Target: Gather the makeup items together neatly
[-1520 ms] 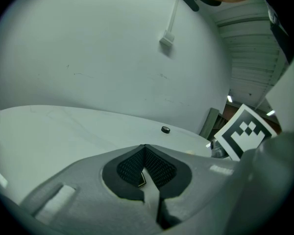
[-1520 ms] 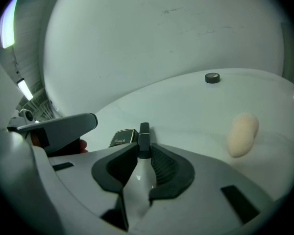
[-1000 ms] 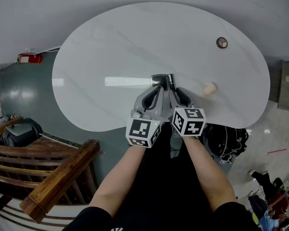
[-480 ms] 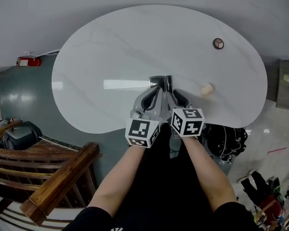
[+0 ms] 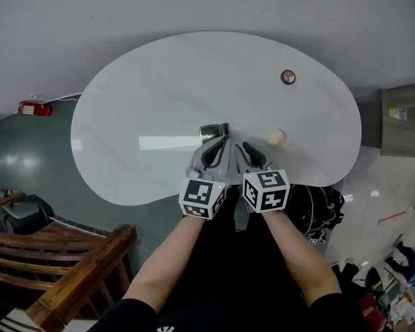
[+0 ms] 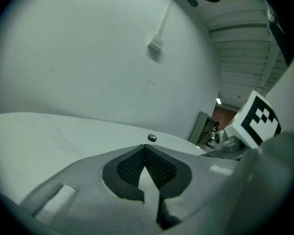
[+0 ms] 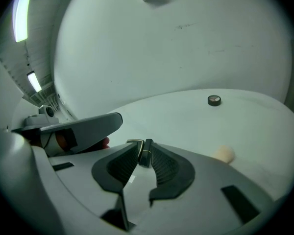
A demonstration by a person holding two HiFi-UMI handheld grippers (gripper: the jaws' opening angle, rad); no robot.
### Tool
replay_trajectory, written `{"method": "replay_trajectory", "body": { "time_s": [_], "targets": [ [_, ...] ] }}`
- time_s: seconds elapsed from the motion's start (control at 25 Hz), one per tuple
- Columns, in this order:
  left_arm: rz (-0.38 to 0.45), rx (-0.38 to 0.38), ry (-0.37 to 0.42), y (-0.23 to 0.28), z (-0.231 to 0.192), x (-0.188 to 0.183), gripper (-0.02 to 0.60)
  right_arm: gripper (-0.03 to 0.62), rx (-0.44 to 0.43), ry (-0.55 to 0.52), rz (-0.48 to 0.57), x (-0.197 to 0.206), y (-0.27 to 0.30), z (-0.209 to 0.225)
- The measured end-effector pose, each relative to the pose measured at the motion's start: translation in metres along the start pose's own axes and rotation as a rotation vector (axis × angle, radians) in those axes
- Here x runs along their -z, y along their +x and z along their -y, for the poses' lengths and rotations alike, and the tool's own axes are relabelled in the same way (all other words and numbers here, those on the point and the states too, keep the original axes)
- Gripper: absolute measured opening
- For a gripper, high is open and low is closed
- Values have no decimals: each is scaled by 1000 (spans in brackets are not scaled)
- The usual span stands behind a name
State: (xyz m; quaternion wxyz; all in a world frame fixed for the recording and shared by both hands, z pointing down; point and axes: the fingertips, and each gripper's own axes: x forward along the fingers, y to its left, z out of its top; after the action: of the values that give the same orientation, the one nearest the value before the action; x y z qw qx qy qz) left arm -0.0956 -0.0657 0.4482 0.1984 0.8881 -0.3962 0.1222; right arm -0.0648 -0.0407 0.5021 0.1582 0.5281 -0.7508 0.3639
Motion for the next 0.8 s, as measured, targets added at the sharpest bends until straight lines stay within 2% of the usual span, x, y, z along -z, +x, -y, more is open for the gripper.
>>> {"method": "replay_trajectory", "body": {
  "time_s": [0.24, 0.44, 0.64, 0.8],
  "targets": [
    [29, 64, 16, 7, 24, -22, 8, 94, 23, -85, 44, -21, -31, 6],
    [29, 98, 13, 17, 42, -25, 8, 95, 69, -183, 48, -26, -51, 23],
    [2, 103, 4, 30, 58, -15, 8, 95, 109, -355, -18, -14, -57, 53],
    [-21, 71, -16, 37, 63, -2, 8, 95, 116, -538, -91, -2, -52, 77]
  ]
}}
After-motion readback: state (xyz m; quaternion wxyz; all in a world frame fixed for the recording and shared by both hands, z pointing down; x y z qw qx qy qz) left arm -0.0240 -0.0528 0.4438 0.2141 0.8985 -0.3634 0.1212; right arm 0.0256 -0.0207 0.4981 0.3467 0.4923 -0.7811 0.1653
